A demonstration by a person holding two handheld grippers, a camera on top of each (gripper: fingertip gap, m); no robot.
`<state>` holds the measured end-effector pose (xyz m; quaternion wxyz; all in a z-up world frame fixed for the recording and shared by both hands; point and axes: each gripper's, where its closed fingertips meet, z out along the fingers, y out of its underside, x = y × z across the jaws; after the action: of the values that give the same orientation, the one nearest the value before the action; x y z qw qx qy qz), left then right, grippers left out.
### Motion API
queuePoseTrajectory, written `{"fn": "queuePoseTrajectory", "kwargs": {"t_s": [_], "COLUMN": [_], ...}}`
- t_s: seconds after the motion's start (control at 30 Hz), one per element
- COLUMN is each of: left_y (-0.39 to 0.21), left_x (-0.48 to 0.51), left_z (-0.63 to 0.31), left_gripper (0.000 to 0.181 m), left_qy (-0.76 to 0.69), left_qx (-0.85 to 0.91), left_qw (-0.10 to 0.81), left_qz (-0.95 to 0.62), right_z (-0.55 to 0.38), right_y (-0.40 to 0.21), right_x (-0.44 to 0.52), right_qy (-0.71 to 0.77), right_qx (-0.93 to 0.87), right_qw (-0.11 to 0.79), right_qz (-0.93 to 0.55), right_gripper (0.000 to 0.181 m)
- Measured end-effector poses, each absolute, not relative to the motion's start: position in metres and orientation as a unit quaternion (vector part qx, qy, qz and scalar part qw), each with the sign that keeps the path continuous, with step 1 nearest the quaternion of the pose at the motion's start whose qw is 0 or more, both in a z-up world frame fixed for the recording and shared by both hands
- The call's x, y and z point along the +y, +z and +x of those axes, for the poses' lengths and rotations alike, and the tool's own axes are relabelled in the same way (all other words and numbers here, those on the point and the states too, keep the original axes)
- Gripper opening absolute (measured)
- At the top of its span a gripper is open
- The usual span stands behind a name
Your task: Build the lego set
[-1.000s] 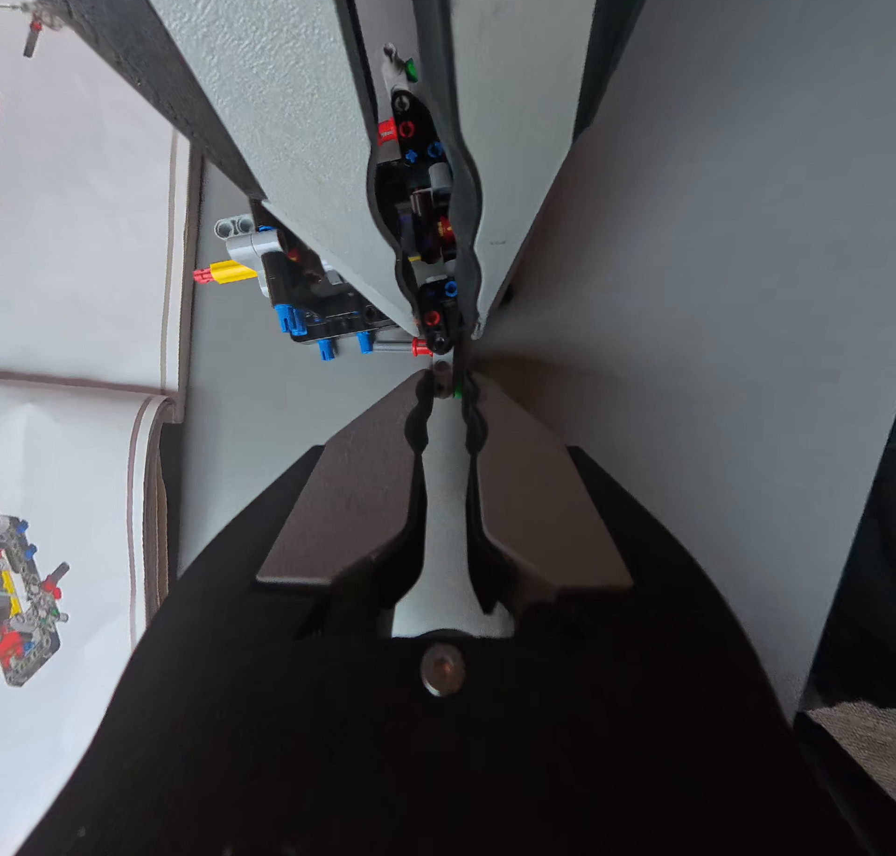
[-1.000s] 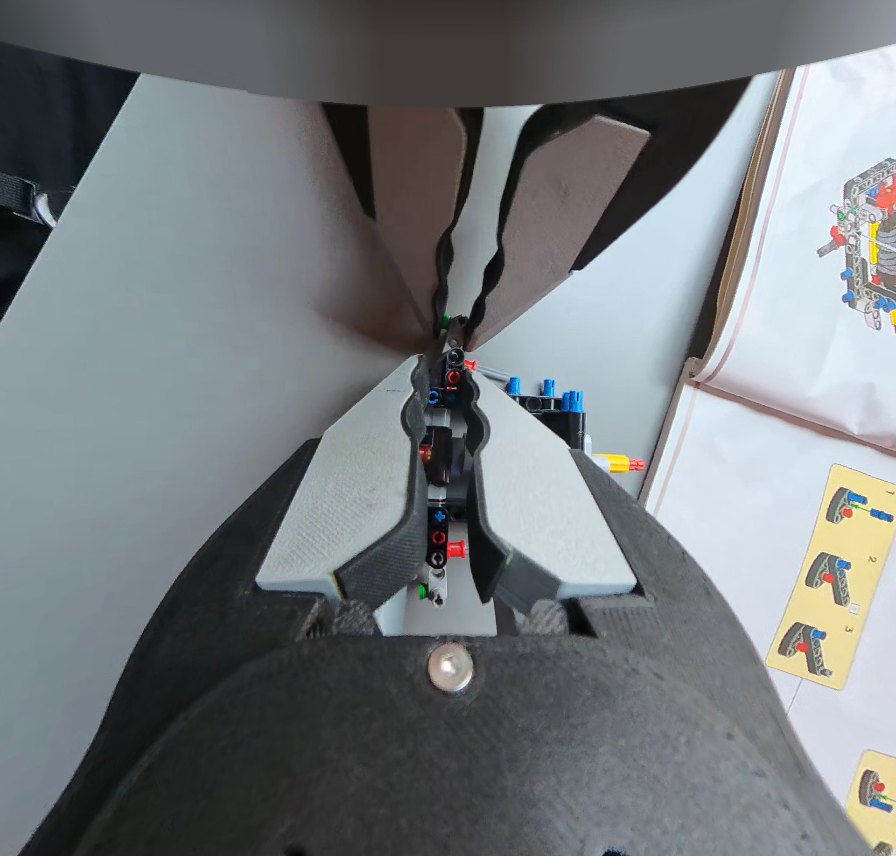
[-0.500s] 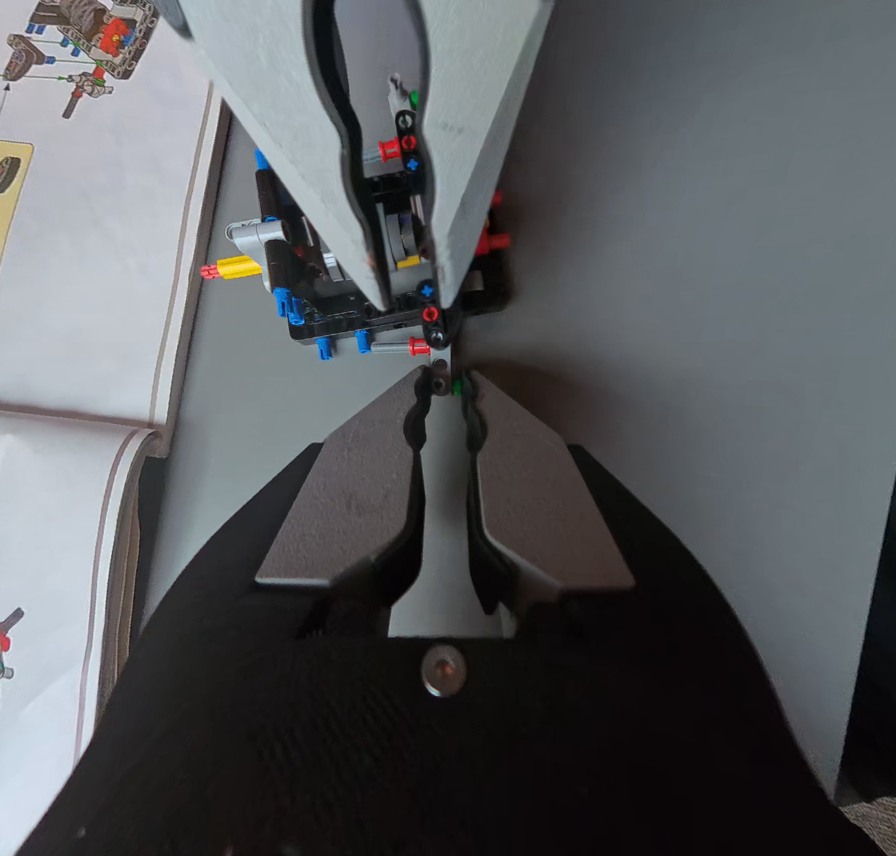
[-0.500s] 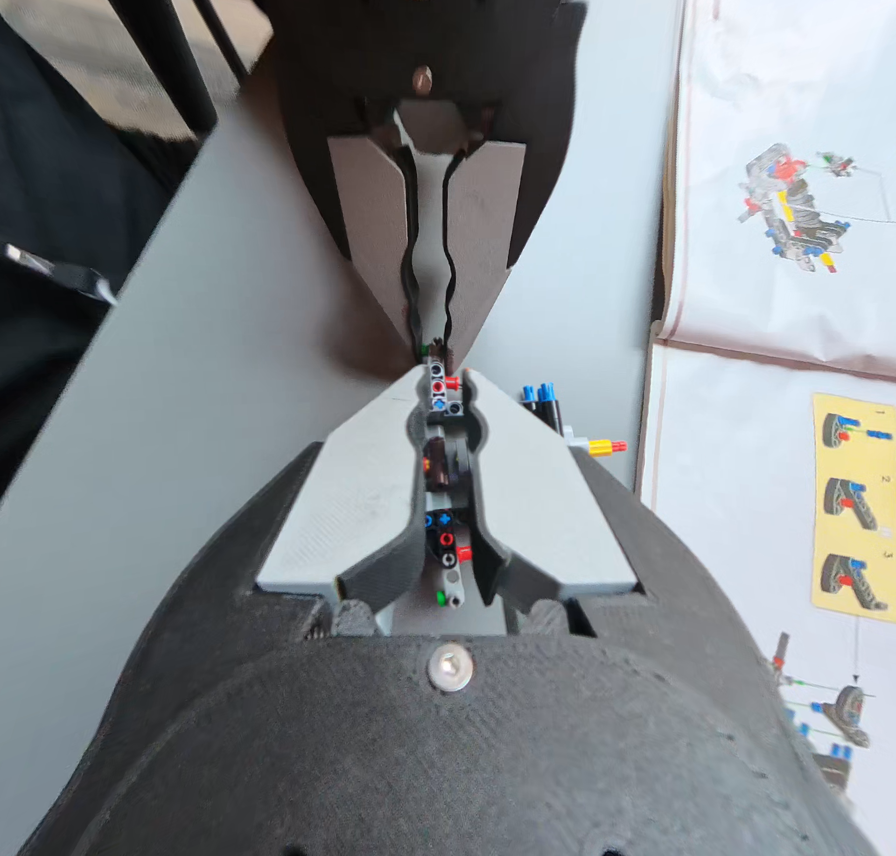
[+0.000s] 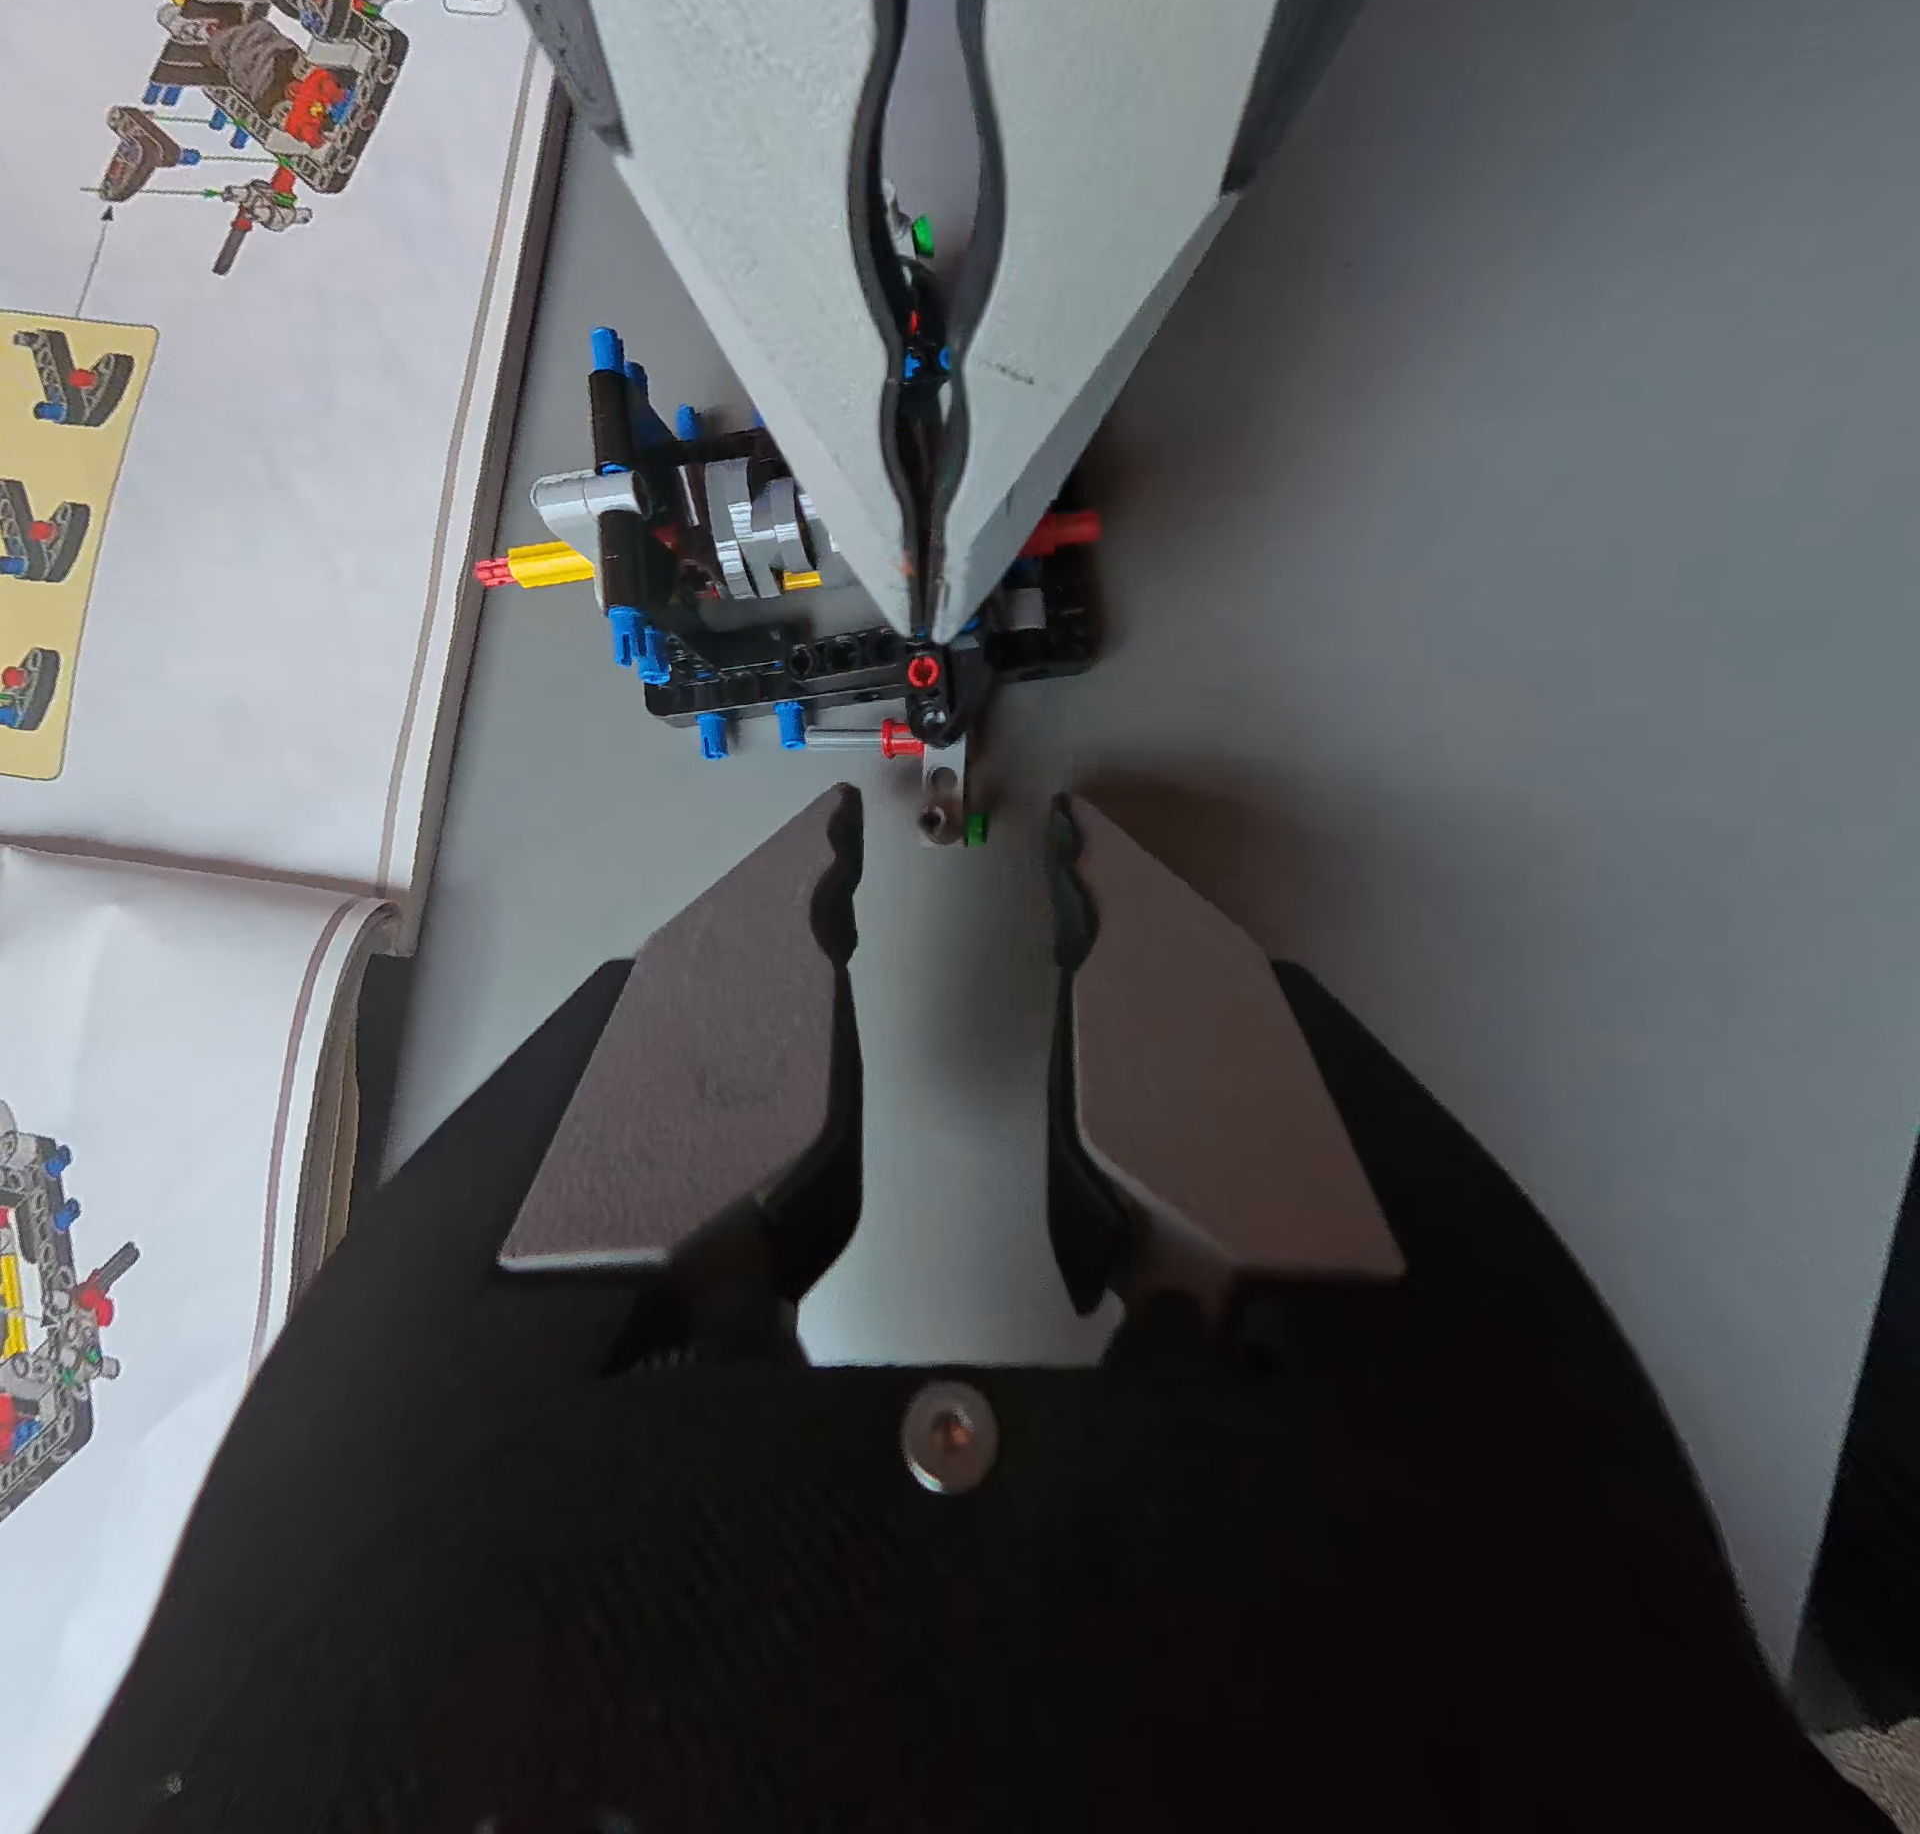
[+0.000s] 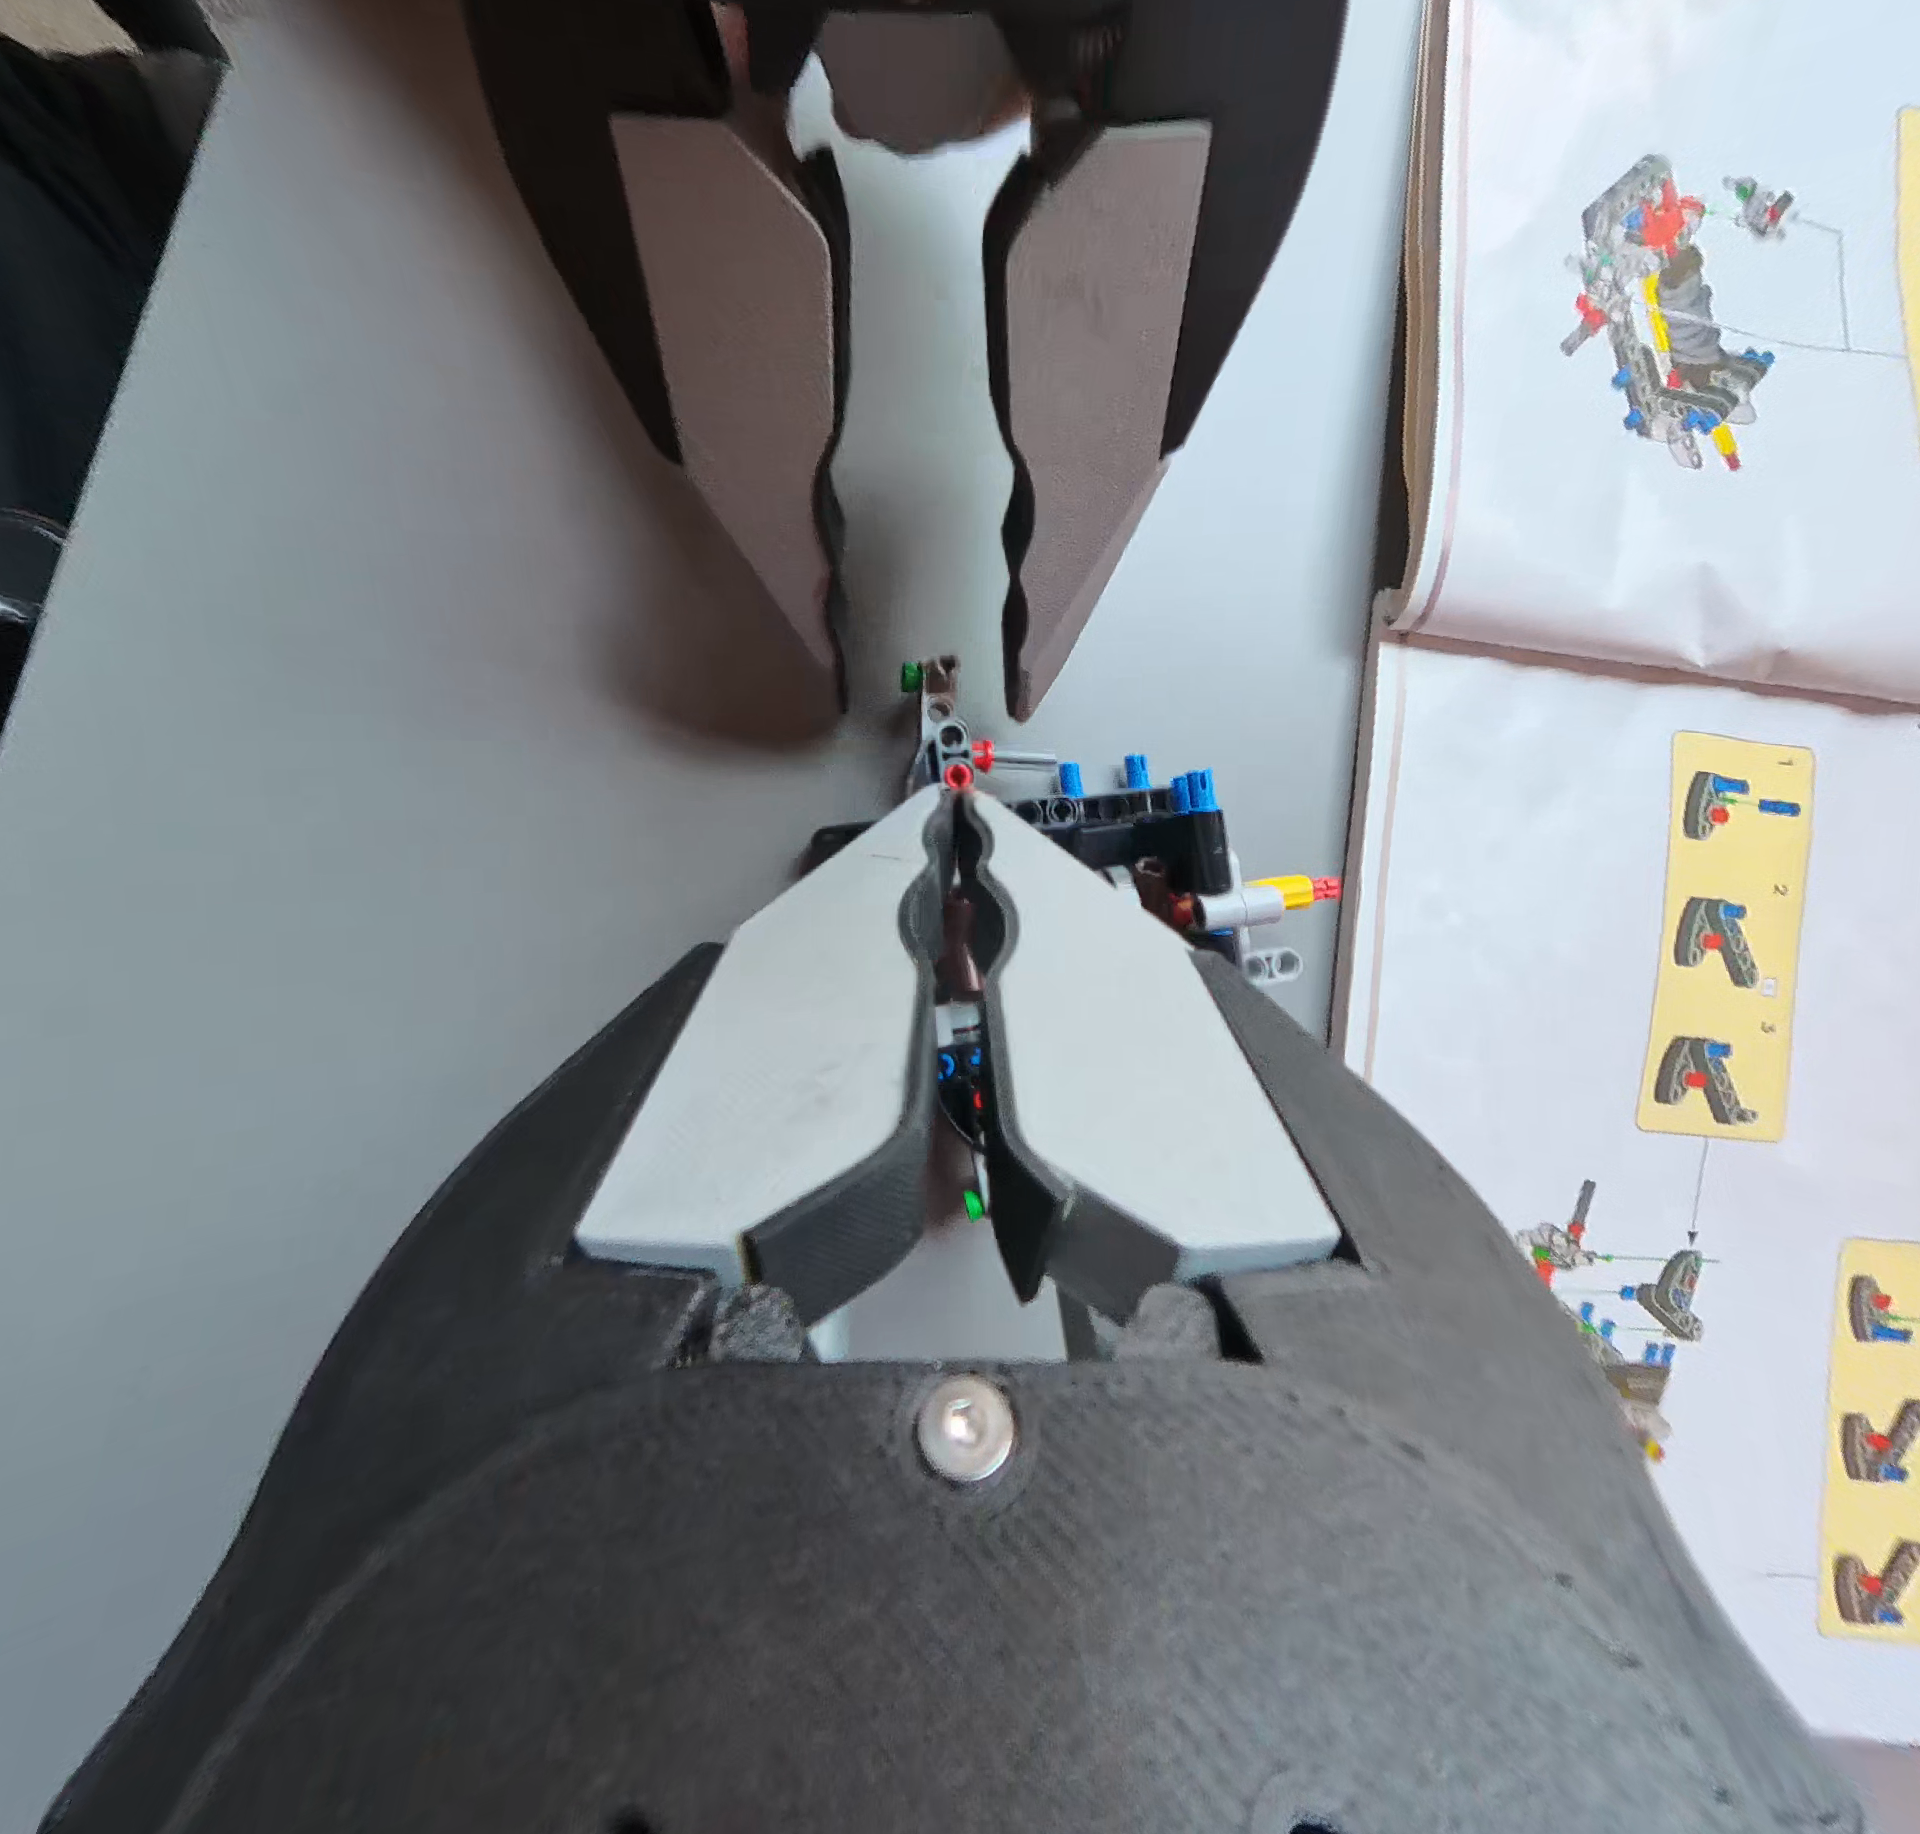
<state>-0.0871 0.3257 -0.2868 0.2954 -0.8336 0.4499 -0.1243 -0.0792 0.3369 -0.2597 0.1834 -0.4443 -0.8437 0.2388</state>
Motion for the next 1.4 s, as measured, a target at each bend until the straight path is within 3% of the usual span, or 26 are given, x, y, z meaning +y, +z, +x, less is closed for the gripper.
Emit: {"fn": "queuePoseTrajectory", "kwargs": {"t_s": [0.17, 0.37, 0.73, 0.93, 1.13, 1.4], "left_y": [-0.266, -0.27, -0.273, -0.276, -0.275, -0.261], "left_x": [0.326, 0.334, 0.333, 0.332, 0.336, 0.339], "left_z": [-0.079, -0.073, -0.067, -0.064, -0.061, -0.06], "left_gripper": [0.014, 0.01, 0.009, 0.009, 0.009, 0.009], "left_qy": [-0.167, -0.183, -0.181, -0.108, -0.084, -0.096], "left_qx": [0.43, 0.422, 0.441, 0.484, 0.496, 0.488], "left_qw": [0.333, 0.312, 0.26, 0.237, 0.242, 0.263], "left_qz": [-0.823, -0.832, -0.84, -0.835, -0.83, -0.827], "right_z": [-0.078, -0.075, -0.071, -0.071, -0.062, -0.056], "right_y": [-0.262, -0.262, -0.265, -0.267, -0.254, -0.245], "right_x": [0.338, 0.337, 0.335, 0.329, 0.335, 0.338], "right_qy": [0.219, 0.217, 0.254, 0.253, 0.319, 0.234], "right_qx": [-0.847, -0.848, -0.836, -0.839, -0.797, -0.84], "right_qw": [0.184, 0.181, 0.225, 0.257, 0.229, 0.158], "right_qz": [-0.448, -0.448, -0.432, -0.408, -0.458, -0.464], "right_gripper": [0.0, 0.0, 0.0, 0.0, 0.0, 0.0]}}
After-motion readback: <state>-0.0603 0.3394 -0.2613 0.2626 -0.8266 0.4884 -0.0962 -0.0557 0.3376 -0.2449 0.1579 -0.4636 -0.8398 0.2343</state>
